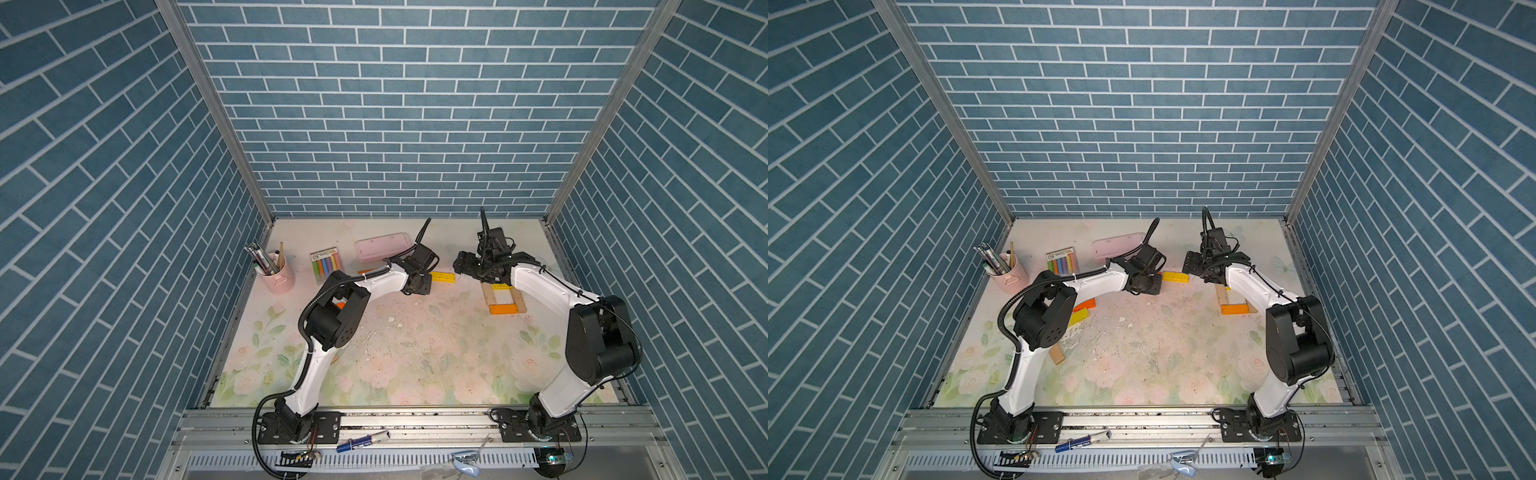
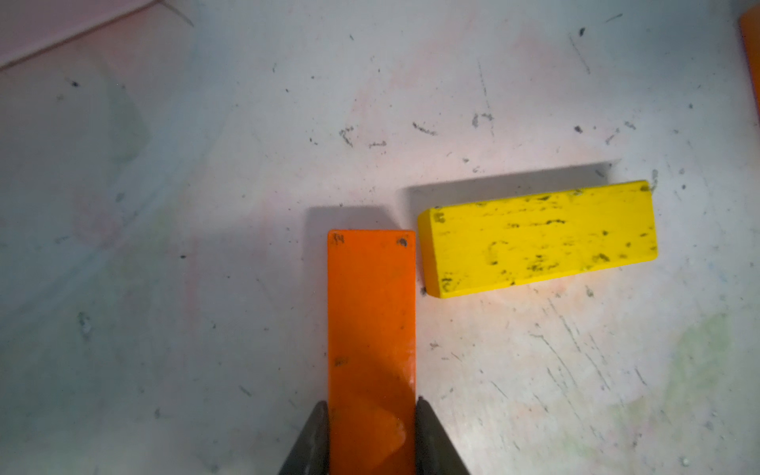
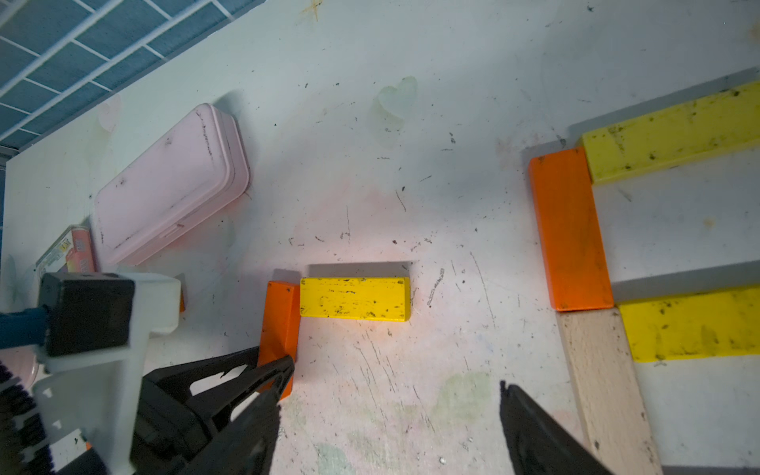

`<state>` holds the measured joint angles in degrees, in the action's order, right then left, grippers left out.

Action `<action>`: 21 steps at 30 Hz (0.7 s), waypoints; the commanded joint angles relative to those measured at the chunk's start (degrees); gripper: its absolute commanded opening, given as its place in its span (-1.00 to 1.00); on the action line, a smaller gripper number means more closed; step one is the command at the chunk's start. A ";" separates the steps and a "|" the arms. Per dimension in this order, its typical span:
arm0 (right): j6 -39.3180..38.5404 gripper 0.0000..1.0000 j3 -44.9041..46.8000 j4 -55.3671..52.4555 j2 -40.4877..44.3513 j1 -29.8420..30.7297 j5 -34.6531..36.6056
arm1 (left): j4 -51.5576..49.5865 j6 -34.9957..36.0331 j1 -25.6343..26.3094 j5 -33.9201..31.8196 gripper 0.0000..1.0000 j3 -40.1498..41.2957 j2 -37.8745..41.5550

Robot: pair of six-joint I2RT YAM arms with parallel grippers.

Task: Assemble the number 6 with building blocks
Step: Assemble the building block at the center of the board.

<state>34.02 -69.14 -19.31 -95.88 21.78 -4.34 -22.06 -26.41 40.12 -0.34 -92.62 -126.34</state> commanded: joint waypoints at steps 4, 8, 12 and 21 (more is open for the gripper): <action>-1.33 0.70 0.98 -1.06 1.54 -0.25 -0.33 | -0.68 -3.37 0.31 -0.28 -0.38 -1.77 -2.15; -1.41 0.70 1.20 -0.95 1.44 -0.33 -0.33 | -0.83 -3.56 0.31 -0.28 -0.38 -2.52 -2.63; -1.46 0.70 1.37 -0.85 1.37 -0.42 -0.33 | -1.22 -3.65 0.31 -0.37 -0.37 -3.09 -3.02; -1.51 0.70 1.29 -0.88 1.05 -0.60 -1.98 | -1.93 -4.00 0.41 -0.36 -0.36 -3.88 -3.45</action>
<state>34.00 -68.36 -19.33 -95.85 21.41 -4.71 -22.24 -29.19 40.14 -0.19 -95.48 -128.18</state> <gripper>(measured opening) 0.851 0.327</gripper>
